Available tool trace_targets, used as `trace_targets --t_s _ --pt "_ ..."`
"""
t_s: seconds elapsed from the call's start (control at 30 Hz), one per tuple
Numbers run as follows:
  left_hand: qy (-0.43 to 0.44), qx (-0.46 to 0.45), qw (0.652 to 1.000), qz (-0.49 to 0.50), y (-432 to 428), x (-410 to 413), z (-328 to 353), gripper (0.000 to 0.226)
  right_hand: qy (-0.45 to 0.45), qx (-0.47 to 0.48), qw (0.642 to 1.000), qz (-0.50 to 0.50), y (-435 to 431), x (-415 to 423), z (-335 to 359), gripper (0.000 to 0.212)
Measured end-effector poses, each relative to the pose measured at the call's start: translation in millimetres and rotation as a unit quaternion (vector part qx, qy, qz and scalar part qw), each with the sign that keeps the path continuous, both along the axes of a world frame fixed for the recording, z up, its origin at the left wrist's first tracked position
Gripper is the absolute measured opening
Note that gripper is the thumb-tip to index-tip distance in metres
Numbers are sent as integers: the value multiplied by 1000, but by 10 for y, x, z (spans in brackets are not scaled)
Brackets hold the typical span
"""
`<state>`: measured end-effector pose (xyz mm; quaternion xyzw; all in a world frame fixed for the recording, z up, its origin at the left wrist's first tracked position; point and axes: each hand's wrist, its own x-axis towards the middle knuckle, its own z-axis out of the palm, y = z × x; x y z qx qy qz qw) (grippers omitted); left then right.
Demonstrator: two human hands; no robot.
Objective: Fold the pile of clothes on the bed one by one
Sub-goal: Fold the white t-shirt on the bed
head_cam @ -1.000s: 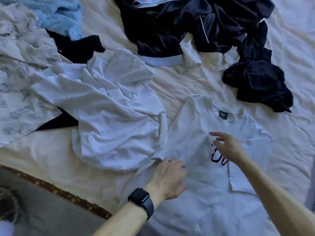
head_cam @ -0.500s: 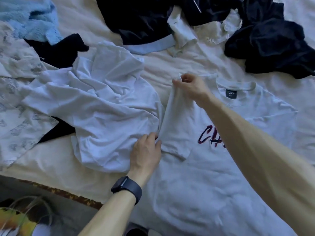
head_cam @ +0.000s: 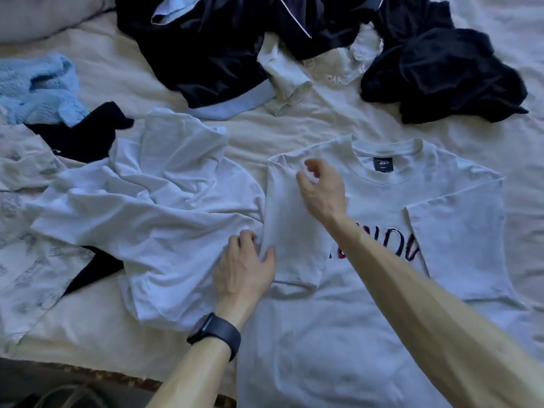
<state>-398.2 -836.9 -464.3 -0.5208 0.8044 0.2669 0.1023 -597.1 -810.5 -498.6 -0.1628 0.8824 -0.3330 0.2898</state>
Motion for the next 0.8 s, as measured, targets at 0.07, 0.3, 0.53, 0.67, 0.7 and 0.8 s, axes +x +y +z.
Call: trace_targets --t_s 0.07,0.3,0.53,0.67,0.7,0.8 --pt "81 -110 988 -78 -124 -203 -54 42 96 6 995 -39 477 309 10 37" --pt "-82 -126 870 -470 -433 -871 -553 75 227 174 941 182 1556 1109 -422 80" --pt "-34 -151 903 -401 -281 -782 -694 77 280 139 928 204 1837 764 -301 72" --pt "67 -141 887 -435 507 -418 -536 72 318 180 930 39 2441 180 -155 69" --pt "53 -124 889 -437 692 -345 -540 72 309 212 927 18 2622 67 -158 69" --pt "-45 -81 905 -415 1000 -236 -714 68 208 310 927 36 3070 -113 -301 71"
